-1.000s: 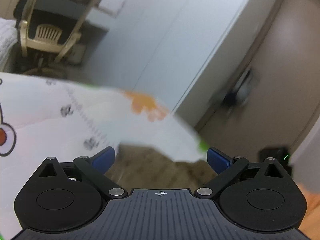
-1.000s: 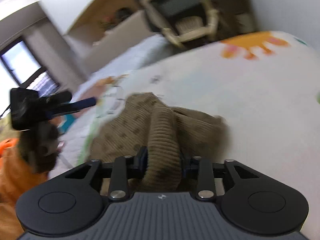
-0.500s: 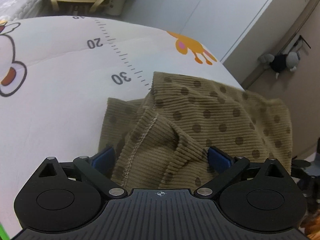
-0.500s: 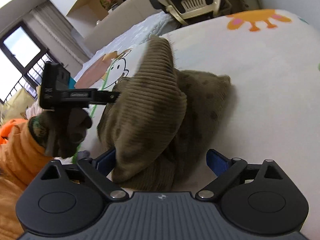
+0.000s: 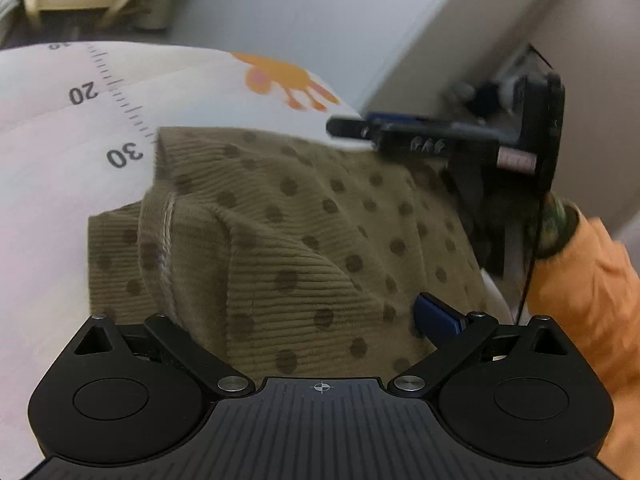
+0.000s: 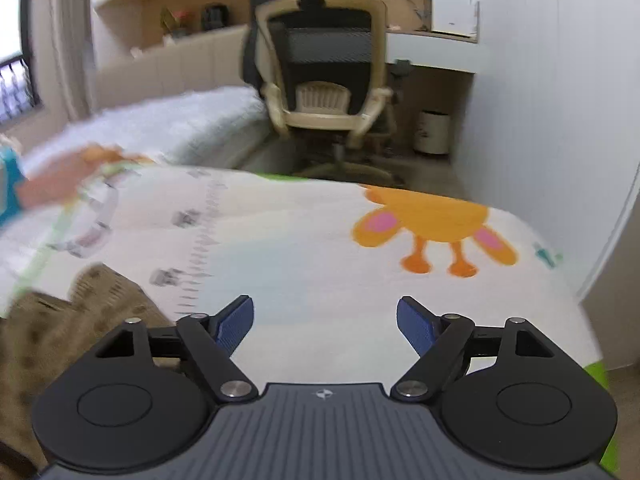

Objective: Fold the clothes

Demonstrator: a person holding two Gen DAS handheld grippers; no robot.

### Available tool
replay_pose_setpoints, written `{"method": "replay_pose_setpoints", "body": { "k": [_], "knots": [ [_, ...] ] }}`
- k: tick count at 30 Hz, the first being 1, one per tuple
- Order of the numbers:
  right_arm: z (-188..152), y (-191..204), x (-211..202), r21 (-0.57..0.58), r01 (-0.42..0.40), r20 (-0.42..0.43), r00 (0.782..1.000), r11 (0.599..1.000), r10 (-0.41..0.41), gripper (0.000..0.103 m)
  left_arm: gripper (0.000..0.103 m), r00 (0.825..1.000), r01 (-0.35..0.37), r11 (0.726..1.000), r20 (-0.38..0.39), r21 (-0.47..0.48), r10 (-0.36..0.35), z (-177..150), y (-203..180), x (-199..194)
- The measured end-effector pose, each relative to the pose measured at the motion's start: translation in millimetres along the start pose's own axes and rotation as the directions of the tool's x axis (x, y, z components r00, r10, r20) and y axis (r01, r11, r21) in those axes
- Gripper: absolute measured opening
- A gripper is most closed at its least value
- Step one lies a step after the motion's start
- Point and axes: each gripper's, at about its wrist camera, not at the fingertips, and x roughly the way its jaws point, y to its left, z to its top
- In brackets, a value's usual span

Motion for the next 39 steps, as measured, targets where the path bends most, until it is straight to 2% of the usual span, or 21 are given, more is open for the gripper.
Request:
{"method": "replay_pose_setpoints", "body": {
  "k": [3, 6, 8, 10, 12, 14, 17, 19, 21, 22, 23, 24, 25, 27, 29, 33, 35, 39],
  "knots": [
    [-18, 0, -41, 0.064, -0.128, -0.009, 0.992, 0.99, 0.128, 0.09, 0.101, 0.998, -0.064, 0.997, 0.024, 0.034, 0.063, -3, 11, -32],
    [-39, 4, -79, 0.086, -0.246, -0.019, 0.968, 0.965, 0.248, 0.098, 0.101, 0.989, -0.099, 0.995, 0.109, -0.007, 0.099, 4, 27, -63],
    [-55, 13, -98, 0.057, -0.291, -0.043, 0.955, 0.955, 0.293, 0.099, 0.101, 0.988, -0.065, 0.997, 0.14, -0.037, 0.07, 9, 34, -70],
    [-73, 26, -102, 0.037, -0.319, -0.1, 0.942, 0.947, 0.321, 0.099, 0.101, 0.992, -0.035, 0.997, 0.122, -0.062, 0.042, 11, 38, -60],
    [-91, 44, -95, 0.009, -0.342, -0.177, 0.924, 0.94, 0.338, 0.099, 0.101, 0.996, -0.037, 0.996, 0.076, -0.085, 0.044, 8, 39, -42],
    [-102, 65, -79, -0.091, -0.32, -0.249, 0.924, 0.943, 0.29, 0.099, 0.101, 0.998, -0.052, 0.994, 0.038, -0.1, 0.056, 6, 37, -28],
    [-98, 74, -61, -0.281, -0.187, -0.223, 0.967, 0.941, 0.126, 0.098, 0.101, 0.996, -0.066, 0.993, 0.048, -0.096, 0.071, 5, 35, -30],
    [-79, 53, -49, -0.254, -0.155, -0.204, 0.974, 0.955, 0.103, 0.099, 0.101, 0.993, -0.083, 0.993, 0.081, -0.086, 0.09, 8, 36, -41],
    [-62, 31, -38, -0.264, 0.008, -0.137, 0.99, 0.965, -0.046, 0.098, 0.101, 0.989, -0.091, 0.993, 0.11, -0.078, 0.099, 12, 36, -50],
    [-54, 19, -32, -0.273, 0.116, -0.095, 0.985, 0.955, -0.147, 0.097, 0.101, 0.987, -0.093, 0.993, 0.124, -0.074, 0.101, 15, 35, -54],
    [-47, 3, -26, -0.256, 0.213, -0.063, 0.97, 0.943, -0.236, 0.096, 0.102, 0.986, -0.092, 0.993, 0.134, -0.071, 0.1, 17, 34, -55],
    [-39, -13, -20, -0.232, 0.305, -0.034, 0.947, 0.924, -0.321, 0.095, 0.102, 0.986, -0.085, 0.994, 0.136, -0.066, 0.094, 19, 32, -54],
    [-33, -27, -18, -0.184, 0.363, -0.025, 0.927, 0.913, -0.374, 0.094, 0.102, 0.987, -0.077, 0.995, 0.137, -0.06, 0.085, 21, 29, -51],
    [-22, -52, -26, -0.038, 0.367, -0.019, 0.93, 0.93, -0.367, 0.094, 0.102, 0.989, -0.055, 0.997, 0.138, -0.046, 0.061, 27, 23, -44],
    [-19, -63, -37, 0.056, 0.314, 0.002, 0.949, 0.948, -0.315, 0.094, 0.102, 0.989, -0.021, 0.999, 0.144, -0.027, 0.025, 34, 13, -32],
    [-20, -61, -50, 0.152, 0.229, 0.049, 0.97, 0.961, -0.239, 0.095, 0.102, 0.98, 0.015, 1.0, 0.199, -0.006, -0.014, 60, -1, -2],
    [-16, -52, -53, 0.171, 0.164, 0.093, 0.979, 0.971, -0.182, 0.095, 0.102, 0.98, -0.065, 0.998, 0.191, 0.007, 0.063, 71, -3, 14],
    [-12, -17, -51, 0.104, 0.079, 0.134, 0.987, 0.991, -0.093, 0.097, 0.102, 0.979, -0.196, 0.98, 0.06, 0.012, 0.195, 51, 17, 21]
  ]
}}
